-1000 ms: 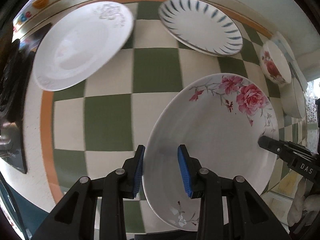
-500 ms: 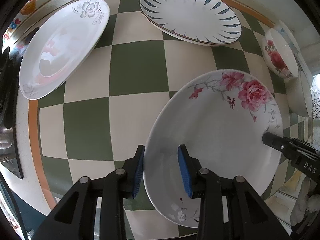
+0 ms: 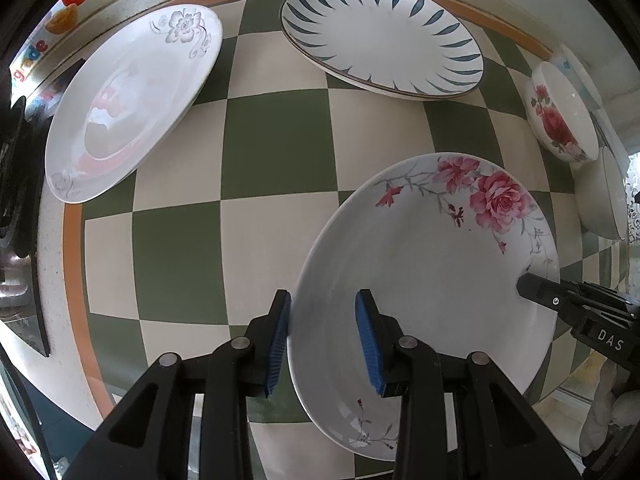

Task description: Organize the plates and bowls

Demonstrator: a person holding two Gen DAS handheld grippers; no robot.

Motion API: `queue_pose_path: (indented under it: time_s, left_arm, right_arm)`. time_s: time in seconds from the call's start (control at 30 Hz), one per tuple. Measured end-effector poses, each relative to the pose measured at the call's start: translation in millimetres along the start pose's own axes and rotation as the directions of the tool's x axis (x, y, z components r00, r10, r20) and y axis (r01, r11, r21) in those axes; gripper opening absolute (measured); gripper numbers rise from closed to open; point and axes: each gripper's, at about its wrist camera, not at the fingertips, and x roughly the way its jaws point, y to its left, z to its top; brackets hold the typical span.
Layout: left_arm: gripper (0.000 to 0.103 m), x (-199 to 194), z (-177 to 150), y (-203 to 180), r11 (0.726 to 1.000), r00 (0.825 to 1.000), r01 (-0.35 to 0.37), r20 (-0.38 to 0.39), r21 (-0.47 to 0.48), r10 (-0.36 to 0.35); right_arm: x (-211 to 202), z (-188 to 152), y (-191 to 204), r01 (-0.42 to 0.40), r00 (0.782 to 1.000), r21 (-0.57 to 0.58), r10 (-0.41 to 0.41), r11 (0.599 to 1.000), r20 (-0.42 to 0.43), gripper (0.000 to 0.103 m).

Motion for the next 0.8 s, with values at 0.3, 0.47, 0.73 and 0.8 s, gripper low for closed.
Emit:
queue_pose_path:
  time_s: [0.3, 0.47, 0.73, 0.8]
  left_arm:
    - [0.031, -12, -2, 8, 1.0, 1.0, 0.007, 0.019, -0.012, -0.007]
    - [0.031, -40, -5, 33, 0.996, 0.997, 0.026, 0.069, -0.089, -0.02]
    - [0.037, -77, 12, 111, 0.958, 0.988, 0.095, 0.143, -0.269, -0.058]
    - [0.038, -76, 21, 138, 0.944, 0.987, 0.108, 0.148, -0.313, -0.064]
  right_arm:
    - [-2, 4, 0, -0.006, 1.0, 0.029, 0.006, 1.0, -0.015, 0.021]
    - [-28, 9, 6, 0.021, 0.999, 0.032, -0.021, 0.999, 0.024, 0.027]
    - [-62, 32, 85, -0.05, 0.996, -0.093, 0.057, 0.994, 0.07, 0.053]
    - [-56, 45, 115, -0.105, 0.992, -0.121, 0.112, 0.987, 0.052, 0.056]
